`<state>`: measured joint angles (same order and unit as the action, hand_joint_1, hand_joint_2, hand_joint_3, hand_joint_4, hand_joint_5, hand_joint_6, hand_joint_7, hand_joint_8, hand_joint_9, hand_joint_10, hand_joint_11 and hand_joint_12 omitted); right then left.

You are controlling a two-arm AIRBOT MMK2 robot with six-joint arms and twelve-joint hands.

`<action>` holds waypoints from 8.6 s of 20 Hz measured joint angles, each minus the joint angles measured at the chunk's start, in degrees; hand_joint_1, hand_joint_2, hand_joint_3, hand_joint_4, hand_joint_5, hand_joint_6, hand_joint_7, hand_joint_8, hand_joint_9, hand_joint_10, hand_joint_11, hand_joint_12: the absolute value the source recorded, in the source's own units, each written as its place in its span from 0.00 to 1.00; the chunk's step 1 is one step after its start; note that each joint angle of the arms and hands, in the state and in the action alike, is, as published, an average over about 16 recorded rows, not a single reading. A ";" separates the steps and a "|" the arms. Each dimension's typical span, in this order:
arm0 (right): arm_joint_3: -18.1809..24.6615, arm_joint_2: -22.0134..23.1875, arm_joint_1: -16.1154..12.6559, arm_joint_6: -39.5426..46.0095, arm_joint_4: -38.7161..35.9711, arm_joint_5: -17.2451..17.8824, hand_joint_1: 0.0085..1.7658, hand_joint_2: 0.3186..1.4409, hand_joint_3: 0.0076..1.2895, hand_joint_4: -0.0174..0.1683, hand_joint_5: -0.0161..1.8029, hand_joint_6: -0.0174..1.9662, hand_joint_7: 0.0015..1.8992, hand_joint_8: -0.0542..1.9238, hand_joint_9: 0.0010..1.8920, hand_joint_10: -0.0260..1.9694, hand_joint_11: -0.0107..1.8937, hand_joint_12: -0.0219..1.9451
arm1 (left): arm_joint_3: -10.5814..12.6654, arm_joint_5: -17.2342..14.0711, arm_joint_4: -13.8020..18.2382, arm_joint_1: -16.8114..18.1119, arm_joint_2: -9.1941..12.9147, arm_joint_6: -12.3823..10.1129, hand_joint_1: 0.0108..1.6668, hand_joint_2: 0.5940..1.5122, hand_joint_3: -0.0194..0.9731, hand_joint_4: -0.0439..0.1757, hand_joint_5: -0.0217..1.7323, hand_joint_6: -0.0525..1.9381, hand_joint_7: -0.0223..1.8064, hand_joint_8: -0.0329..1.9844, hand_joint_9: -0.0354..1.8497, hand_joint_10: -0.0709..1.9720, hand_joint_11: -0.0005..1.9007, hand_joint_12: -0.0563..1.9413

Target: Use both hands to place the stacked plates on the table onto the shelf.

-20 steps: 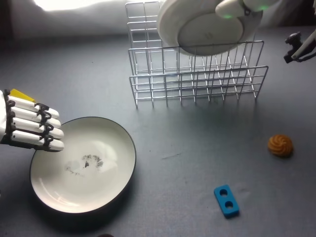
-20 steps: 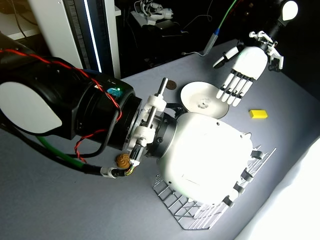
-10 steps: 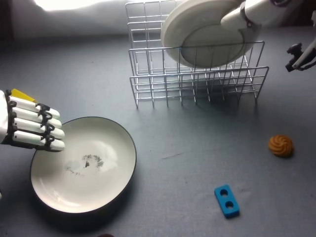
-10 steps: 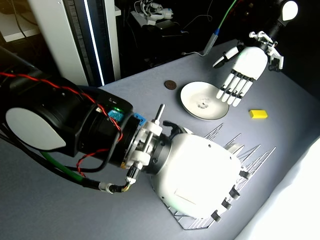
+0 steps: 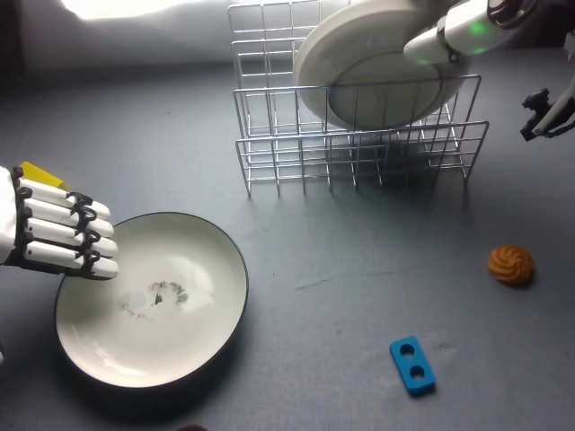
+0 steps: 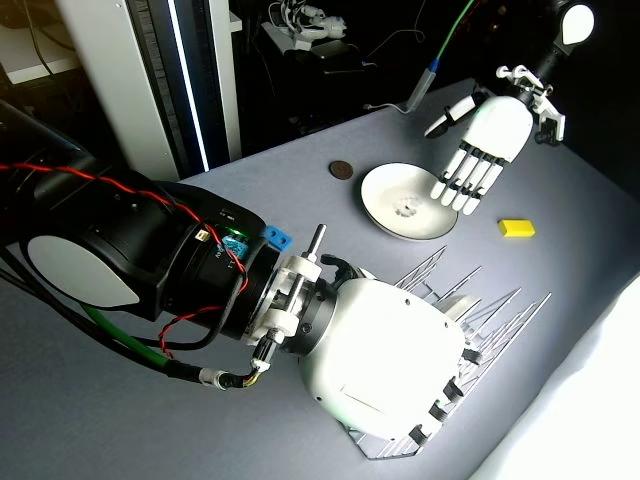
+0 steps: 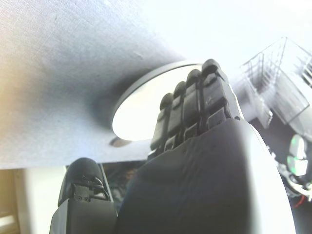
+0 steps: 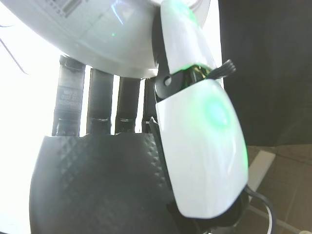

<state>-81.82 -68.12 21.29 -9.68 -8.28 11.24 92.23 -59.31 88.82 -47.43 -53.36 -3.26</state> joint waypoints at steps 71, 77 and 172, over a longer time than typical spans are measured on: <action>14.14 -19.30 9.26 -64.59 3.61 6.50 0.65 0.64 0.00 0.11 0.05 0.02 0.02 0.03 0.03 0.03 0.02 0.26 | 0.48 3.82 -1.20 -6.79 -1.07 -3.24 0.01 0.57 0.04 0.18 0.03 0.02 0.01 0.01 0.01 0.02 0.01 0.03; 9.34 -23.64 10.07 -64.70 3.73 7.53 0.63 0.67 0.00 0.11 0.12 0.02 0.10 0.03 0.12 0.03 0.04 0.42 | 0.50 3.88 -1.22 -6.78 -1.16 -3.24 0.01 0.57 0.04 0.18 0.03 0.02 0.01 0.01 0.01 0.02 0.01 0.03; 13.08 -0.50 -4.93 -19.09 11.47 -0.51 0.78 0.60 0.00 0.06 0.52 0.51 0.55 0.44 0.50 0.62 0.44 0.75 | 3.25 -0.72 4.38 14.22 0.98 -10.57 0.01 0.56 0.04 0.22 0.03 0.04 0.03 0.02 0.03 0.04 0.01 0.03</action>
<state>-68.73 -68.61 16.36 -28.77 3.19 10.73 95.48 -60.03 93.20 -33.21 -52.38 -13.83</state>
